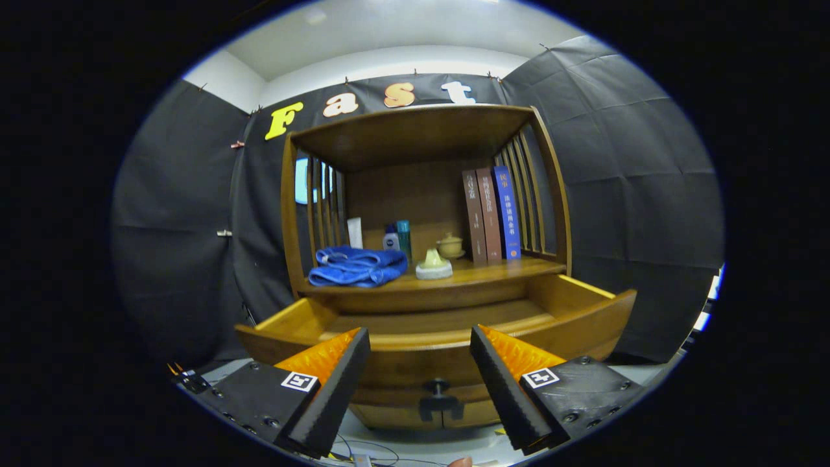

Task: Pull open the drawer, take out the items inside it, and place them on the countertop above the cabinet.

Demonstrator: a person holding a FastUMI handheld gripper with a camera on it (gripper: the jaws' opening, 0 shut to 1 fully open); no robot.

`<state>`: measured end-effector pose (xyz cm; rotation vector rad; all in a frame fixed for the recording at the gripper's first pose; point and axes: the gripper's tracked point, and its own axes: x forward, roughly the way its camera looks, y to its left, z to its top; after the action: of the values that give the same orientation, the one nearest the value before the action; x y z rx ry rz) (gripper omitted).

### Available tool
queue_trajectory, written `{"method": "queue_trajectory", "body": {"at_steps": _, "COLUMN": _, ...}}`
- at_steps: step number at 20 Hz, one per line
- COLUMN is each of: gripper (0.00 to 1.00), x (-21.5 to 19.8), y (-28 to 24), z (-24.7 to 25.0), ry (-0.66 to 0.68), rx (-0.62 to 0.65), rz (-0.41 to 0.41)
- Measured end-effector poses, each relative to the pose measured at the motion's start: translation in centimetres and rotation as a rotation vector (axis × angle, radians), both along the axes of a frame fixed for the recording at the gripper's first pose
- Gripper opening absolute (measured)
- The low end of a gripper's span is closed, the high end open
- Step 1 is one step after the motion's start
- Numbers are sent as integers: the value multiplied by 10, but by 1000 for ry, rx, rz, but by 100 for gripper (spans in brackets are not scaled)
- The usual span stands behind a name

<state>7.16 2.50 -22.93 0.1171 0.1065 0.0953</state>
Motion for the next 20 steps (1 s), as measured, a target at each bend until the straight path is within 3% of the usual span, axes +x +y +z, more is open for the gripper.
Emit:
{"method": "queue_trajectory", "body": {"at_steps": 7, "gripper": 99, "x": 6, "y": 2, "z": -52, "ry": 51, "rx": -46, "rz": -20}}
{"method": "queue_trajectory", "body": {"at_steps": 20, "gripper": 99, "x": 21, "y": 3, "z": -70, "ry": 55, "rx": -58, "rz": -34}}
